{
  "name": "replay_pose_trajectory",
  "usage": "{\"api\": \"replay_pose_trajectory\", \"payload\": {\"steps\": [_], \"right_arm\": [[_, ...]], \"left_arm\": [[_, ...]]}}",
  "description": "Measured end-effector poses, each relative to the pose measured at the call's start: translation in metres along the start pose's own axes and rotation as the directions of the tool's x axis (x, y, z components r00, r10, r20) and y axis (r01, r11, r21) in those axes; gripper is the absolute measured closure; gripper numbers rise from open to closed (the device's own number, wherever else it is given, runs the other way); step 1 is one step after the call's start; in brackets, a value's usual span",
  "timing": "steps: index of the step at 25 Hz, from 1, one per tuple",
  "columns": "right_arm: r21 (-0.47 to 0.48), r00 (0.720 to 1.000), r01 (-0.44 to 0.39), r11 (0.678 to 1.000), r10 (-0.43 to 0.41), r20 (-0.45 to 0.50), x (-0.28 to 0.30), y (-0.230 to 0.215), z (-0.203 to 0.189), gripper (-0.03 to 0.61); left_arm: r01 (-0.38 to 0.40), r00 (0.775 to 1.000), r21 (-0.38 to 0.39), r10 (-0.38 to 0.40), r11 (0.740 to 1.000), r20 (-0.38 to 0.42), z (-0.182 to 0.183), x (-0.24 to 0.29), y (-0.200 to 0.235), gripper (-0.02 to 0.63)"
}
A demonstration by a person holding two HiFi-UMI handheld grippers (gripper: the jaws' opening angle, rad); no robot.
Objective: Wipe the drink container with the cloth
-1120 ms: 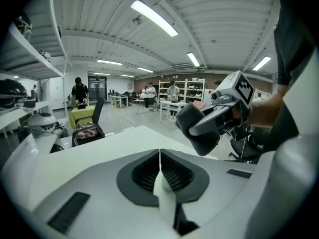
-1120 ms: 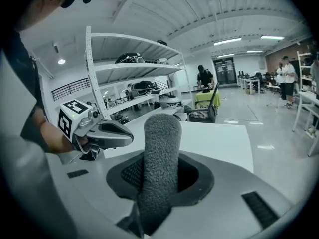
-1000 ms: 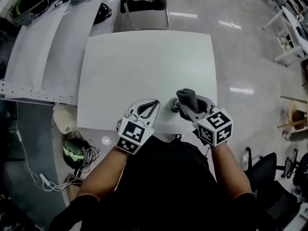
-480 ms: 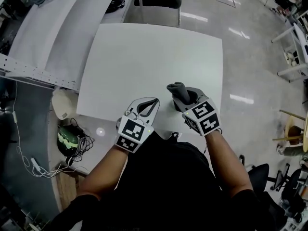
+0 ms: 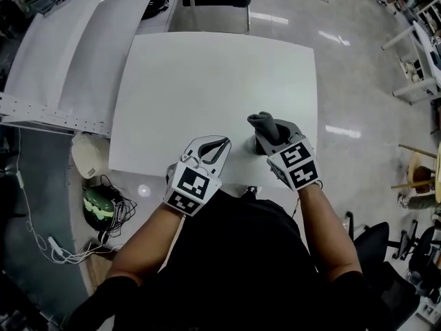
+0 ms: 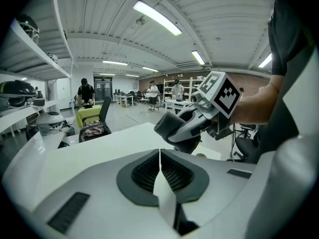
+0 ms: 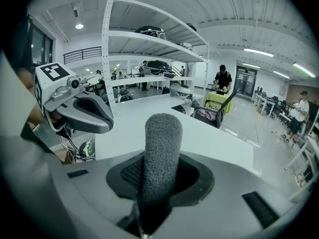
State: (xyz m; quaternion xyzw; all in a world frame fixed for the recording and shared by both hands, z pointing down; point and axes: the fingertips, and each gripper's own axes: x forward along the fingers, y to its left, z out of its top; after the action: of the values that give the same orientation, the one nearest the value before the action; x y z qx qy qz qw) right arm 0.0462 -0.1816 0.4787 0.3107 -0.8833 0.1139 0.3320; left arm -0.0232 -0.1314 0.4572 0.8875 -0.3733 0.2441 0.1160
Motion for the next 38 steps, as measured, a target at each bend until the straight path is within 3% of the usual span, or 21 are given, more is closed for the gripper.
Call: {"api": "replay_pose_trajectory", "payload": {"steps": [9,18,25,30,38], "right_arm": [[0.098,0.997,0.065,0.993,-0.068,0.028,-0.018,-0.017,-0.018,0.468],[0.21,0.989,0.137,0.968,-0.145,0.023,-0.037,-0.041,-0.051,0.468],[0.34,0.984,0.119,0.933,-0.157,0.086,-0.06,-0.05,-0.059,0.468],[0.486,0.977,0.033,0.873,-0.13,0.168,-0.075,-0.046,-0.07,0.468],[0.549,0.972,0.015,0.836,-0.14,0.187,-0.085,-0.046,-0.09,0.468]], "left_arm": [[0.101,0.995,0.096,-0.098,0.99,-0.032,0.006,0.02,-0.022,0.595],[0.162,0.984,0.162,-0.149,0.973,-0.094,0.002,0.037,-0.039,0.592],[0.222,0.967,0.218,-0.187,0.95,-0.173,-0.006,0.062,-0.052,0.46],[0.25,0.957,0.262,-0.198,0.932,-0.21,-0.005,0.087,-0.06,0.373],[0.297,0.929,0.268,-0.212,0.917,-0.304,-0.023,0.114,-0.075,0.333]]}}
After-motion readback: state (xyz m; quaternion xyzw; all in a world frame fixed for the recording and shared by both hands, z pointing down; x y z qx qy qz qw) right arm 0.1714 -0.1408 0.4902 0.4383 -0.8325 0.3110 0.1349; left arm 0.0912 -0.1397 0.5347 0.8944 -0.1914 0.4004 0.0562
